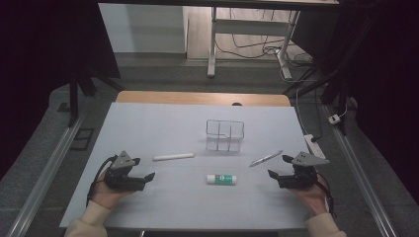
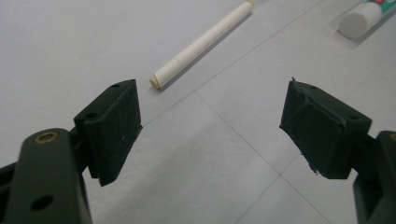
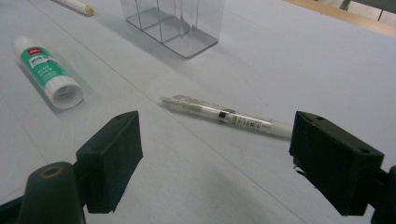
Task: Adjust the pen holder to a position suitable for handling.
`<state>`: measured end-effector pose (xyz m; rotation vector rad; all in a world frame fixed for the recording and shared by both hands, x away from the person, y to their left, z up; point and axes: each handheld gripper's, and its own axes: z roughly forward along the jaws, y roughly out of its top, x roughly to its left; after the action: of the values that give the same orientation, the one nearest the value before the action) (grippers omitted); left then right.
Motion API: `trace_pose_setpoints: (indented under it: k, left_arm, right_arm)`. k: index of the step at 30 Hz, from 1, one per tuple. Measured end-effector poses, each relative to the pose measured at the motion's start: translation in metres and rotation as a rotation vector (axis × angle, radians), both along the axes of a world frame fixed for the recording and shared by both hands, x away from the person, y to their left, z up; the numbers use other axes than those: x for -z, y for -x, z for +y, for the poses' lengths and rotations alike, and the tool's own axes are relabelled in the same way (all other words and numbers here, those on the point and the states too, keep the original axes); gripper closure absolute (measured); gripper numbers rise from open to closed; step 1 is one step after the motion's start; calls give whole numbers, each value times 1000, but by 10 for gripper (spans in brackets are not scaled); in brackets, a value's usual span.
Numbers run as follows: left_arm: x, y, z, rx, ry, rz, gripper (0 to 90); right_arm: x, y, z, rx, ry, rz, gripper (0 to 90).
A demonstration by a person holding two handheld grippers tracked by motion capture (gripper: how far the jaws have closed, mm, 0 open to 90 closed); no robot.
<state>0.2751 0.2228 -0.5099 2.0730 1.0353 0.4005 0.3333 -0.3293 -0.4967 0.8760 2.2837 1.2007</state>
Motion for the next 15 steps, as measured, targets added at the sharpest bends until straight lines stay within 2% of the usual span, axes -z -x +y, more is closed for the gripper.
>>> trace_pose_setpoints:
  k: [2,4,6,8,10,12,14,15]
  left_arm:
    - [-1,-2,0,-4,-3,-2,206]
    - [0,-4,1,0,6,9,205]
    - [0,-5,2,-21,12,15,206]
    - [-4,-2,1,-15,6,1,206]
    - [-5,0,1,-8,17,-6,206]
    - [-4,1,1,-5,26,-1,206]
    - [-3,1,2,-2,40,4,206]
    - [-3,1,2,-3,44,4,206]
  right_arm:
    - [1,2,-1,-1,10,9,167]
    - [1,2,-2,12,-19,15,176]
    - [1,2,-2,10,-40,22,183]
    - [0,2,-1,8,-29,17,189]
    - [-1,3,-2,5,-20,11,192]
    - [-1,3,-2,5,-27,18,193]
    - [-2,4,-2,14,-57,26,200]
    - [-2,4,-1,13,-45,21,202]
